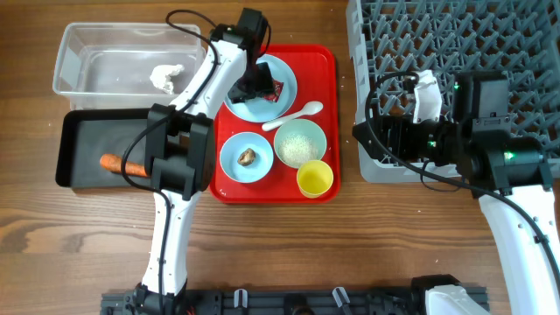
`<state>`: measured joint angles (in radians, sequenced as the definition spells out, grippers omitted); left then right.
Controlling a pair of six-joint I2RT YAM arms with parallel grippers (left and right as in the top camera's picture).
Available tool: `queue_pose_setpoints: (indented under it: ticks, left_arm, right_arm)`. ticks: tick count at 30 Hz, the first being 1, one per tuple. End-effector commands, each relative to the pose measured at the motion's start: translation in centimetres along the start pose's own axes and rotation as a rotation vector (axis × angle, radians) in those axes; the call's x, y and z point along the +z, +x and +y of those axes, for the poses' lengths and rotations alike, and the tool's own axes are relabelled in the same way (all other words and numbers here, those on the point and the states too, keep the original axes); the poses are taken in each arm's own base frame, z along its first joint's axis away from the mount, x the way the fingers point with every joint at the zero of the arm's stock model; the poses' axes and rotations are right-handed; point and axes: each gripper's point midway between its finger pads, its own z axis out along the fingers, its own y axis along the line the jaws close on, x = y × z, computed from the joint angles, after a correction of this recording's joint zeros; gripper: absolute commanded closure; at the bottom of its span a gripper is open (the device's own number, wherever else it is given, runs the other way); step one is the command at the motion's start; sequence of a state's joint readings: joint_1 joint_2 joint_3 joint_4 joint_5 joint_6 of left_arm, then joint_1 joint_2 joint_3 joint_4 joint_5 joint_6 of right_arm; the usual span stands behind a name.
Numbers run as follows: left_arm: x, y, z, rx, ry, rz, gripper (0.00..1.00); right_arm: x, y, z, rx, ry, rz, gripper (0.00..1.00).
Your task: Sort waste into correct bins and load items into the dishwasher rack
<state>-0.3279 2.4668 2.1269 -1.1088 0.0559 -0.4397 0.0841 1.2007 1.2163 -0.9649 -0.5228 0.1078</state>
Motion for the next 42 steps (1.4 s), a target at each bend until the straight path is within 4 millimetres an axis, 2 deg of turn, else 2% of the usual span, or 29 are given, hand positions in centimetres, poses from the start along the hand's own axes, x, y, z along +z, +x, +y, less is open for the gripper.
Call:
queue_pose_setpoints:
  ticks: [1, 2, 5, 8, 10, 12, 15, 16, 17, 22, 24, 27, 28, 30, 32, 38, 40, 42]
  left_arm:
    - [2.3, 0.2, 3.0, 0.043, -0.154, 0.008, 0.40]
    - [2.3, -0.4, 3.3, 0.044, -0.180, -0.023, 0.45]
    - [2.3, -1.9, 2.7, 0.043, -0.159, -0.087, 0.42]
    - [2.2, -3.1, 1.7, 0.041, -0.127, -0.143, 0.44]
    - [2.2, -3.8, 1.1, 0.044, -0.111, -0.174, 0.57]
    - [2.2, -4.4, 0.7, 0.043, -0.096, -0.202, 0.75]
    - [2.5, -5.0, 0.4, 0.041, -0.083, -0.226, 0.83]
    - [2.5, -5.1, 0.4, 0.041, -0.081, -0.228, 0.92]
    - [2.6, -5.1, 0.4, 0.041, -0.082, -0.227, 0.96]
    - [2.1, -4.9, 0.5, 0.042, -0.084, -0.223, 0.96]
    - [0.8, -4.9, 0.4, 0.046, -0.082, -0.227, 0.96]
    - [-2.8, -4.8, 0.2, 0.046, -0.068, -0.252, 0.96]
    - [-4.7, -4.6, 0.0, 0.054, -0.060, -0.264, 0.96]
    - [-6.7, -4.3, -0.2, 0.080, -0.054, -0.276, 0.96]
    - [-7.8, -3.8, -0.3, 0.093, -0.054, -0.274, 0.96]
    - [-8.3, -2.8, -0.5, 0.119, -0.064, -0.254, 0.96]
    - [-9.7, -2.9, -0.2, 0.113, -0.058, -0.270, 0.96]
    - [-12.3, -2.9, 0.7, 0.099, -0.050, -0.295, 0.96]
  right_arm:
    - [0.2, 0.1, 0.0, 0.010, -0.002, 0.006, 0.00]
    - [0.2, 0.1, 0.0, 0.010, -0.002, 0.007, 0.00]
    - [0.2, 0.1, 0.0, 0.010, -0.002, 0.007, 0.00]
    - [0.2, 0.1, 0.0, 0.010, -0.001, 0.007, 0.00]
    - [0.2, 0.1, 0.0, 0.010, -0.002, 0.006, 0.00]
    - [0.2, 0.1, 0.0, 0.010, -0.002, 0.006, 0.00]
    - [0.2, 0.1, 0.0, 0.007, -0.002, 0.006, 0.00]
    - [0.2, 0.1, 0.0, 0.007, -0.001, 0.006, 0.00]
    - [0.2, 0.1, 0.0, 0.006, -0.001, 0.006, 0.00]
    - [0.2, 0.1, 0.0, 0.003, -0.001, 0.006, 0.00]
    - [0.2, 0.1, -0.1, 0.001, -0.001, 0.006, 0.00]
    - [0.2, 0.1, 0.0, 0.000, -0.001, 0.006, 0.00]
    - [0.2, 0.1, -0.1, 0.000, -0.001, 0.006, 0.00]
    - [0.2, 0.0, 0.0, -0.002, -0.001, 0.003, 0.00]
    - [0.2, 0.0, 0.0, -0.002, -0.001, 0.003, 0.00]
    - [0.2, 0.1, -0.1, 0.000, -0.001, 0.007, 0.00]
    - [0.2, 0.2, -0.1, 0.001, 0.003, 0.010, 0.00]
    - [0.2, 0.2, -0.1, 0.002, 0.003, 0.009, 0.00]
